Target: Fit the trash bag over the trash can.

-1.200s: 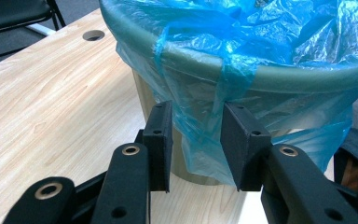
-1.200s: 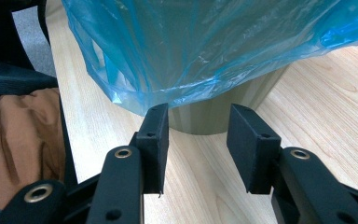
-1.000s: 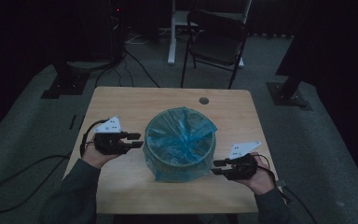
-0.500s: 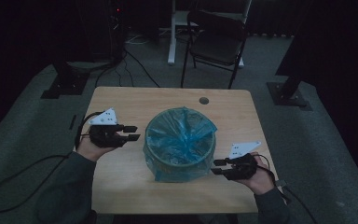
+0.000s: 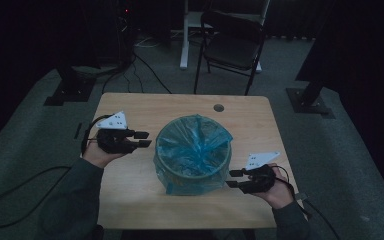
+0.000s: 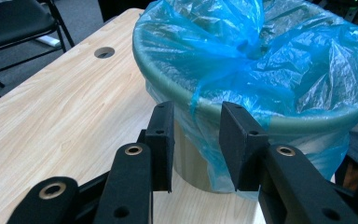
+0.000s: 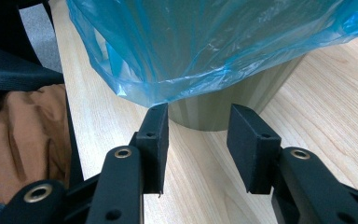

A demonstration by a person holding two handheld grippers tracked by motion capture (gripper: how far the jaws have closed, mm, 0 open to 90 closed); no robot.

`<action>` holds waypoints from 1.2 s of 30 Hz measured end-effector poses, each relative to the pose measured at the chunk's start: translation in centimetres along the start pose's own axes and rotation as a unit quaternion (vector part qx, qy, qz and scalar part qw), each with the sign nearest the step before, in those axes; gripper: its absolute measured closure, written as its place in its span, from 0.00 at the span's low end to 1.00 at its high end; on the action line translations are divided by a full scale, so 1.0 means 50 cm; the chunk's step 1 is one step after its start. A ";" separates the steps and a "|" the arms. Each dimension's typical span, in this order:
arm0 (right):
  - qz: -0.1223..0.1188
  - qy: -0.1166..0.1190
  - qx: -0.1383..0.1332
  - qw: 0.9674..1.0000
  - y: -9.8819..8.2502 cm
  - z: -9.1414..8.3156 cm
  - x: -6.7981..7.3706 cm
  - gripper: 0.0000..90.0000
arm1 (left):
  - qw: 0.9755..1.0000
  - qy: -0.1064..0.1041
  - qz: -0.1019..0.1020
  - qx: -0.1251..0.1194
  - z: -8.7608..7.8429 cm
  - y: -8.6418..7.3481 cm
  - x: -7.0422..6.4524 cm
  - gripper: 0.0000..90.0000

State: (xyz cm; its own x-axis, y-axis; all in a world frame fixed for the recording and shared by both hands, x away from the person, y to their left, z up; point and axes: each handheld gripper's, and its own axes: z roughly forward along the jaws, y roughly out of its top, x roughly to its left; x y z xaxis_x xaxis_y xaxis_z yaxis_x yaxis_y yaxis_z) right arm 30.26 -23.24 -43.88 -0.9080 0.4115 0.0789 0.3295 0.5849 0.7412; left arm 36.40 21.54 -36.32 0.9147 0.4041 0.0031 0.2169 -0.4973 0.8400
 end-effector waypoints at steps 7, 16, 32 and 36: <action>-0.001 0.001 0.000 1.000 -0.001 0.001 0.000 0.65 | 1.000 -0.002 -0.001 -0.001 0.003 0.010 0.009 0.74; 0.002 0.001 0.000 1.000 -0.002 0.000 0.001 0.65 | 1.000 -0.005 0.007 0.002 0.006 0.030 0.012 0.75; 0.003 -0.001 -0.002 1.000 -0.006 -0.001 0.000 0.65 | 0.999 -0.016 0.037 0.020 0.032 0.089 0.011 0.75; 0.005 -0.001 -0.001 1.000 -0.007 0.000 0.000 0.65 | 0.998 -0.017 0.046 0.025 0.040 0.106 0.008 0.74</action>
State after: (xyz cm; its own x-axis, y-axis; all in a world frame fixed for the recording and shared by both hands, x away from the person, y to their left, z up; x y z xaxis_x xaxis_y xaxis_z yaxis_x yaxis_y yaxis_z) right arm 30.14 -23.46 -44.14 -0.9042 0.4188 0.0842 0.3376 0.5797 0.7416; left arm 38.61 17.53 -32.97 0.9422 0.3297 0.0603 0.1476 -0.5695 0.8087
